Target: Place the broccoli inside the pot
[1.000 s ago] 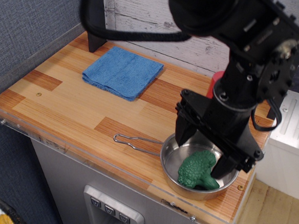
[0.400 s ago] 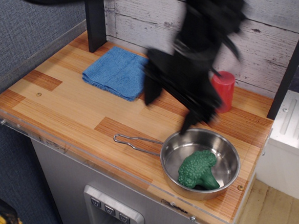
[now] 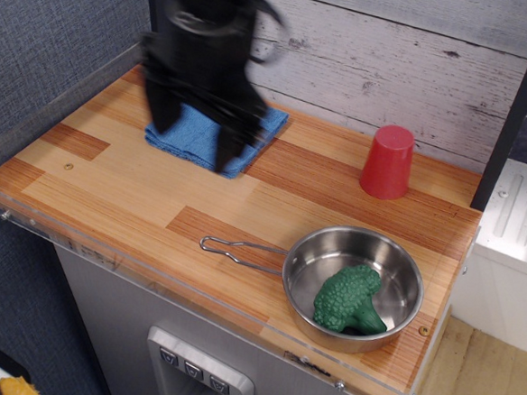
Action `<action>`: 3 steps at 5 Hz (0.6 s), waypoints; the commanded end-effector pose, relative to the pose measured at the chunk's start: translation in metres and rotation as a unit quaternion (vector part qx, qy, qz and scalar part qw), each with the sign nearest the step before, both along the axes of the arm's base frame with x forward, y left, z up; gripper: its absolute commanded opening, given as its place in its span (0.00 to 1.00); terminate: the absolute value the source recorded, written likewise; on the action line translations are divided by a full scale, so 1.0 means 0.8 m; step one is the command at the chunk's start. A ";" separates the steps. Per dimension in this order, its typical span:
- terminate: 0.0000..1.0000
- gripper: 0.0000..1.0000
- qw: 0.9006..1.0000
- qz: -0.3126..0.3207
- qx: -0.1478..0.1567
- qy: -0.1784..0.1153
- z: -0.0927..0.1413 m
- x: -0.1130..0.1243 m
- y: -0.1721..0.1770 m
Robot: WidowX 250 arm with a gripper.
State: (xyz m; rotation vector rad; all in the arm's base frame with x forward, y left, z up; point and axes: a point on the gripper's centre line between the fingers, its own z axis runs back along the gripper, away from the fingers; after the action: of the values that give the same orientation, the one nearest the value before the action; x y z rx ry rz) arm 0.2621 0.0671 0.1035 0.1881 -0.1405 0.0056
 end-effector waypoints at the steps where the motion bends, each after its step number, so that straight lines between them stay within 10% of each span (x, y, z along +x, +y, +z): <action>1: 0.00 1.00 0.999 0.040 0.000 0.018 -0.015 0.002 0.065; 3: 0.00 1.00 0.997 0.067 0.016 0.026 -0.018 0.016 0.097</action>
State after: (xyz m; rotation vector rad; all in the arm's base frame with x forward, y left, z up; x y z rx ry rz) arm 0.2904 0.1414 0.0745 0.2119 -0.0346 0.1321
